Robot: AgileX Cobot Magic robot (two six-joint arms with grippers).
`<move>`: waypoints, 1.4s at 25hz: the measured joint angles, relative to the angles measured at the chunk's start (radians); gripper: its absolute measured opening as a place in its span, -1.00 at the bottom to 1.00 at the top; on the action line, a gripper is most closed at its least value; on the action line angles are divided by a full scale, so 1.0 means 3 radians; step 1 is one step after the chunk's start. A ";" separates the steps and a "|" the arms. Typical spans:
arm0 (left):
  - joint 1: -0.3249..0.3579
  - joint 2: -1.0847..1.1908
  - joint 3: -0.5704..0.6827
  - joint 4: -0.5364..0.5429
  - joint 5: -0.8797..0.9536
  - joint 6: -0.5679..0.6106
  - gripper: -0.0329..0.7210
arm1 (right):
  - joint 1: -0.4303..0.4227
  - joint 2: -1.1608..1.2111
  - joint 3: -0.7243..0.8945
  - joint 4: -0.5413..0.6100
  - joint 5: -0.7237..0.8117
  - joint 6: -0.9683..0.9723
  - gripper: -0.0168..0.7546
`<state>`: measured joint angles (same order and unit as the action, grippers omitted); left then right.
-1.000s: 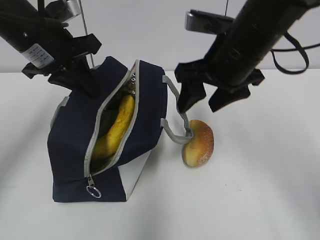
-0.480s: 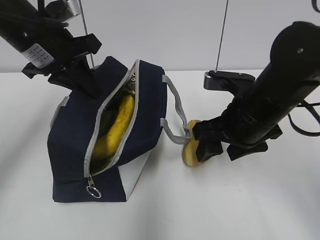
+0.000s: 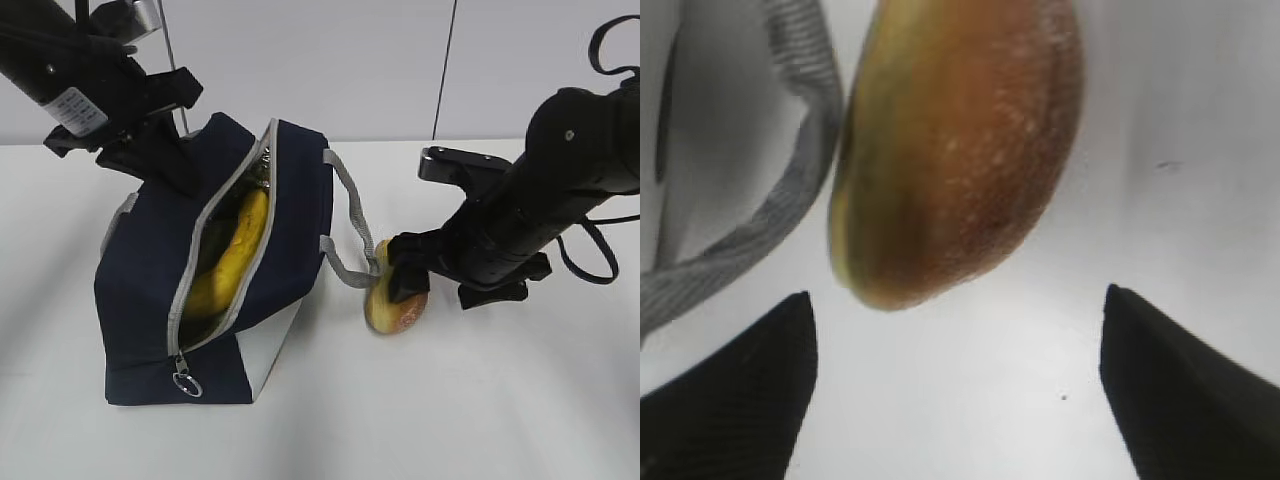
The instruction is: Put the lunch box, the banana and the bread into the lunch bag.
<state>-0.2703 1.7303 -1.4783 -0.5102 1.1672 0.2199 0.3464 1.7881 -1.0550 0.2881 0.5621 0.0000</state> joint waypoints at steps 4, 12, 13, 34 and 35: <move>0.0000 0.0000 0.0000 0.0000 0.0000 0.0000 -0.92 | -0.0151 0.0101 -0.0014 0.0060 -0.0051 0.0000 0.75; 0.0000 0.0000 0.0000 0.0001 -0.0003 0.0000 -0.92 | -0.0166 0.0197 -0.0168 0.0425 -0.0051 -0.0256 0.75; 0.0000 0.0000 0.0000 0.0001 -0.0003 0.0000 -0.92 | -0.0166 0.0197 -0.0198 0.0448 -0.0054 -0.0271 0.75; 0.0000 0.0000 0.0000 0.0005 0.0000 0.0003 -0.92 | -0.0284 0.0588 -0.0587 0.0469 0.0078 -0.0314 0.67; 0.0000 0.0000 0.0000 0.0005 0.0000 0.0003 -0.92 | -0.0287 0.0588 -0.0587 0.0475 0.0086 -0.0314 0.67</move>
<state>-0.2703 1.7303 -1.4783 -0.5086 1.1671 0.2207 0.2602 1.9646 -1.2310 0.4306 0.5879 -0.0942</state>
